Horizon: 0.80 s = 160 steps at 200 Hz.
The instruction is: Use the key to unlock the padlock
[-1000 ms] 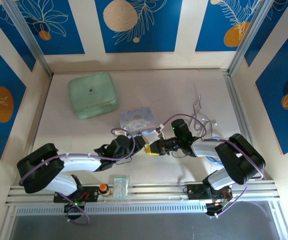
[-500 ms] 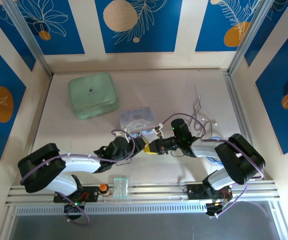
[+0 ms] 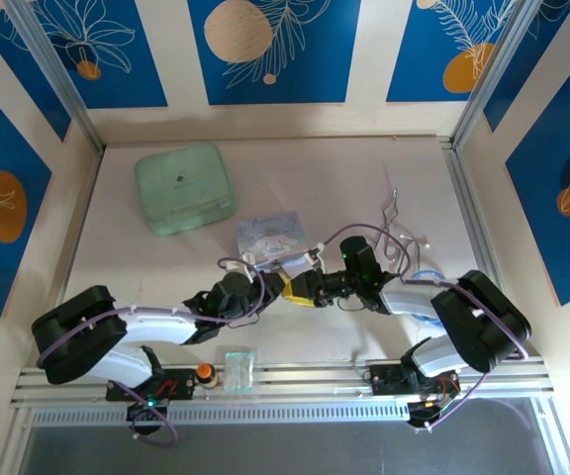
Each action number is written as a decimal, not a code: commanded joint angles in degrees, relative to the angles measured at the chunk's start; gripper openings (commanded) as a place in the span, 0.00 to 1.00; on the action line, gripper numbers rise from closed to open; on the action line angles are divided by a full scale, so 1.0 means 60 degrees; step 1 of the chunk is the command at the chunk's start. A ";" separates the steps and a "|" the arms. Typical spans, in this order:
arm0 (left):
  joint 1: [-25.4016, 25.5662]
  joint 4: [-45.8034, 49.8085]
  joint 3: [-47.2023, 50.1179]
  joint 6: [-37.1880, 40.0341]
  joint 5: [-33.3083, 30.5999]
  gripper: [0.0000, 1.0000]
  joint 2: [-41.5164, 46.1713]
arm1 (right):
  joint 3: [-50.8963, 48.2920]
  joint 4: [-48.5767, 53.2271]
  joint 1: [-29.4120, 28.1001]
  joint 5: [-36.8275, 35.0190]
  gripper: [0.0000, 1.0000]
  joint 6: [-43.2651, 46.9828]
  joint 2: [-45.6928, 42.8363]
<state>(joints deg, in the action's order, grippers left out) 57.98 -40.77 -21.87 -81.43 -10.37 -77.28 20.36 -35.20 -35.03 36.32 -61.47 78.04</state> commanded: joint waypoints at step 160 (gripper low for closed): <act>0.0416 0.0218 -0.1288 -0.0062 -0.1701 0.00 0.0702 | -0.0505 -0.2702 -0.0491 -0.2855 0.33 -0.1750 -0.1433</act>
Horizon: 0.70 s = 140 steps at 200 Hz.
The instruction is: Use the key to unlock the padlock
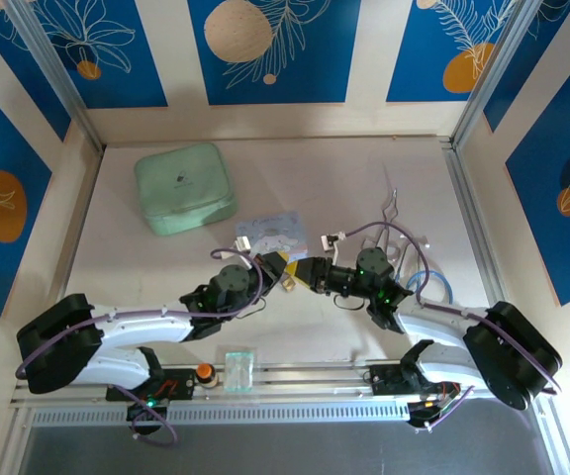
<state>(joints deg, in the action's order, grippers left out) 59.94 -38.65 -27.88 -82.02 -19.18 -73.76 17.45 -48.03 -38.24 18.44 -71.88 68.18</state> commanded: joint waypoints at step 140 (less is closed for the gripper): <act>0.0073 -0.0611 -0.0144 -0.0071 -0.0500 0.00 0.0076 | -0.0141 -0.1744 -0.0339 0.0382 0.20 -0.0517 0.0903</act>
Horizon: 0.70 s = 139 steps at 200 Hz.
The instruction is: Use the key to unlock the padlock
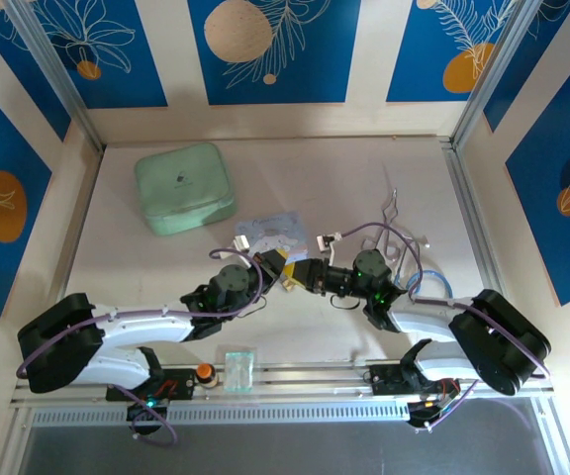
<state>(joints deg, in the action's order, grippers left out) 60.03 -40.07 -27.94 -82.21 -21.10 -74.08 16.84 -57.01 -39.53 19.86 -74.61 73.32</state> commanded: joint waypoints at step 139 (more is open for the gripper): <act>0.0058 -0.0309 -0.0060 -0.0315 -0.0311 0.00 -0.0041 | -0.0573 0.0440 0.0380 -0.0018 0.02 -0.0030 -0.0897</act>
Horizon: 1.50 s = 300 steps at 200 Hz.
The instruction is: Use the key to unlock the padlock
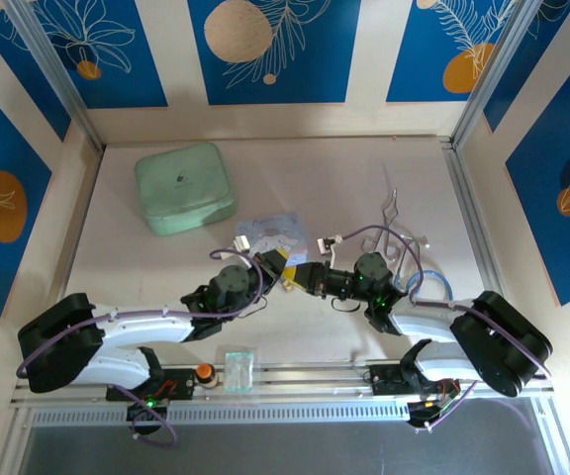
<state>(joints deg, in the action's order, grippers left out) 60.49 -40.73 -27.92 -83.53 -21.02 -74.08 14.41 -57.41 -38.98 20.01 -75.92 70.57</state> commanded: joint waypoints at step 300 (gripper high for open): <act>-0.0033 0.5010 -0.2769 0.1411 -0.0745 0.47 -0.4022 | 0.0850 0.6442 0.1728 0.1125 0.00 0.3620 0.0496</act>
<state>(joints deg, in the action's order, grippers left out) 60.75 -9.72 -42.35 -75.02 -24.53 -96.14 20.58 -18.41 -29.32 26.98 -55.51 73.36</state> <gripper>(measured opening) 0.487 0.047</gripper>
